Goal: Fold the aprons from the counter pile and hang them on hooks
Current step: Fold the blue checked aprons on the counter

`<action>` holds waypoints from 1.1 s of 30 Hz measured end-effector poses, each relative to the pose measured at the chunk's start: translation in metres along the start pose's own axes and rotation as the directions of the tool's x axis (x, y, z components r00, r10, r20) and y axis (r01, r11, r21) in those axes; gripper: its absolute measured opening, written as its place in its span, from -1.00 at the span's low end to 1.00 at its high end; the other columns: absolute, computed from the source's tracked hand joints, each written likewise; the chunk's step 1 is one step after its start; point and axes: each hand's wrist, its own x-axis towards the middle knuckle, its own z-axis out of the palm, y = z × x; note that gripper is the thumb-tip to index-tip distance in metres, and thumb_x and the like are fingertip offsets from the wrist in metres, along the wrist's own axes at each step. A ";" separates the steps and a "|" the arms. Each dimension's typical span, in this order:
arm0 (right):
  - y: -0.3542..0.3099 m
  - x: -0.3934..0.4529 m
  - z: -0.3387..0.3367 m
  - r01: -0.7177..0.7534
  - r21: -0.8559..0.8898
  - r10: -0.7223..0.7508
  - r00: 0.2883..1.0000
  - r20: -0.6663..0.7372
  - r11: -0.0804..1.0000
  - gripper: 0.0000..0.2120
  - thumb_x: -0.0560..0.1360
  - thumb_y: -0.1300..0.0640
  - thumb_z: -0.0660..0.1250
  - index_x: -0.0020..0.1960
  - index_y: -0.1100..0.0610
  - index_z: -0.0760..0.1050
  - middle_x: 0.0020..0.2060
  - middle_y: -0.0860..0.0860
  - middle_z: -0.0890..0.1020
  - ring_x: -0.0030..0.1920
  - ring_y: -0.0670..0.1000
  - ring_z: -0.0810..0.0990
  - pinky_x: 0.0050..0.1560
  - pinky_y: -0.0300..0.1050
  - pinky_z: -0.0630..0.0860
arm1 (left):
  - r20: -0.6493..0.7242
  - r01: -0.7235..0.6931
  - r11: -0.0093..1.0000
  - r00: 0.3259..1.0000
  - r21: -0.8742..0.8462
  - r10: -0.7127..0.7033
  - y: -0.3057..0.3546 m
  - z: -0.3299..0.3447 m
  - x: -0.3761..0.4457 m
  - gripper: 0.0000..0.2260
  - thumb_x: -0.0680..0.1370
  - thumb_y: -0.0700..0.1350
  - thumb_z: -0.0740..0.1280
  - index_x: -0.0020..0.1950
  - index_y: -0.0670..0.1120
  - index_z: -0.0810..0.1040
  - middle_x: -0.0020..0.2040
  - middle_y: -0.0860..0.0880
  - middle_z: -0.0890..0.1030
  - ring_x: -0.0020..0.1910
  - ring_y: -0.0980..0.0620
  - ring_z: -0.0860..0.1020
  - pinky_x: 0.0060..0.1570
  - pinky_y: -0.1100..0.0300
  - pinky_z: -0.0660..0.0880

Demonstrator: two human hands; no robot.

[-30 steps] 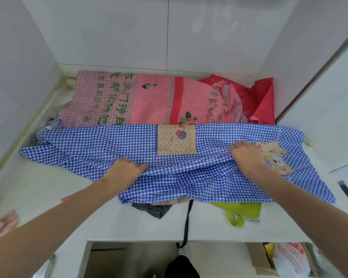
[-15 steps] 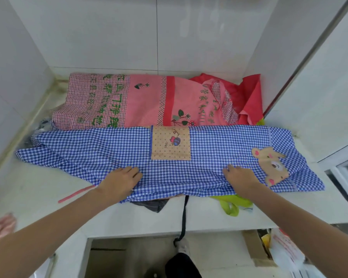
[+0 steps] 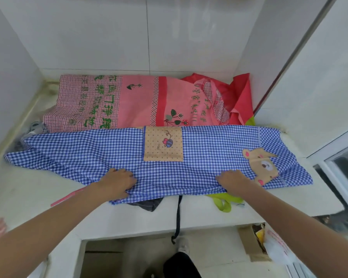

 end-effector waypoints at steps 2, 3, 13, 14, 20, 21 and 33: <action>-0.001 -0.003 0.004 -0.008 0.004 0.008 1.000 -0.020 1.000 -0.61 0.59 0.28 0.11 0.42 0.18 0.22 0.32 0.14 0.38 0.33 0.17 0.36 0.30 0.13 0.28 | 0.017 -0.010 0.996 1.000 -0.087 0.011 0.007 -0.017 0.002 -0.77 0.52 0.06 0.30 0.06 -0.02 0.37 0.04 0.02 0.36 0.13 -0.01 0.38 0.09 0.08 0.28; 0.001 -0.006 0.006 -0.021 0.018 0.022 0.998 -0.057 1.000 -0.60 0.59 0.27 0.12 0.42 0.19 0.21 0.33 0.14 0.37 0.34 0.18 0.34 0.31 0.14 0.27 | -0.027 -0.041 0.992 0.999 -0.118 0.038 0.016 -0.028 0.006 -0.73 0.51 0.10 0.31 0.06 -0.01 0.34 0.01 0.04 0.34 0.10 0.00 0.38 0.09 0.09 0.28; 0.048 -0.002 0.038 -0.115 0.189 0.198 0.836 -0.512 0.975 -0.61 -0.12 0.16 0.62 -0.33 0.11 0.58 -0.46 0.00 0.56 -0.37 0.06 0.58 -0.12 0.03 0.38 | -0.144 -0.111 0.980 0.986 -0.167 0.087 0.173 -0.111 0.110 -0.61 0.62 0.00 0.14 0.39 -0.16 0.33 0.34 -0.15 0.40 0.28 -0.15 0.40 0.18 -0.03 0.39; 0.057 -0.004 0.041 -0.136 0.223 0.227 0.859 -0.458 0.965 -0.59 -0.07 0.13 0.63 -0.27 0.12 0.60 -0.40 0.01 0.60 -0.29 0.08 0.61 -0.09 0.04 0.46 | -0.111 -0.057 0.986 0.993 -0.159 0.039 0.181 -0.121 0.117 -0.70 0.63 -0.09 0.12 0.31 -0.19 0.41 0.28 -0.17 0.46 0.23 -0.16 0.45 0.12 -0.01 0.42; 0.151 -0.024 0.068 -0.396 0.281 0.466 0.847 -0.256 0.874 -0.70 0.51 0.13 0.29 0.23 0.10 0.47 0.19 0.09 0.53 0.32 0.15 0.35 0.38 0.14 0.18 | 0.100 -0.061 0.997 0.993 -0.052 0.066 0.187 -0.139 0.133 -0.75 0.63 -0.21 0.07 0.16 -0.24 0.50 0.14 -0.18 0.52 -0.02 -0.12 0.50 -0.13 0.08 0.37; 0.163 -0.025 0.064 -0.424 0.292 0.507 0.794 -0.336 0.857 -0.75 0.43 0.12 0.39 0.09 0.11 0.55 0.05 0.09 0.59 0.23 0.15 0.44 0.31 0.13 0.27 | 0.122 -0.060 0.997 0.990 -0.045 0.066 0.185 -0.137 0.131 -0.75 0.63 -0.21 0.07 0.14 -0.23 0.50 0.07 -0.15 0.53 -0.13 -0.07 0.46 -0.18 0.10 0.34; 0.231 -0.041 0.101 -0.224 -0.013 0.222 0.971 -0.088 0.974 -0.79 0.55 0.24 0.23 0.17 0.14 0.44 0.14 0.05 0.54 0.26 0.10 0.39 0.27 -0.02 0.25 | 0.031 -0.190 0.978 0.982 0.085 0.188 0.217 -0.144 0.154 -0.70 0.57 -0.12 0.19 0.30 -0.14 0.38 0.22 -0.07 0.43 0.17 -0.09 0.47 -0.15 0.08 0.34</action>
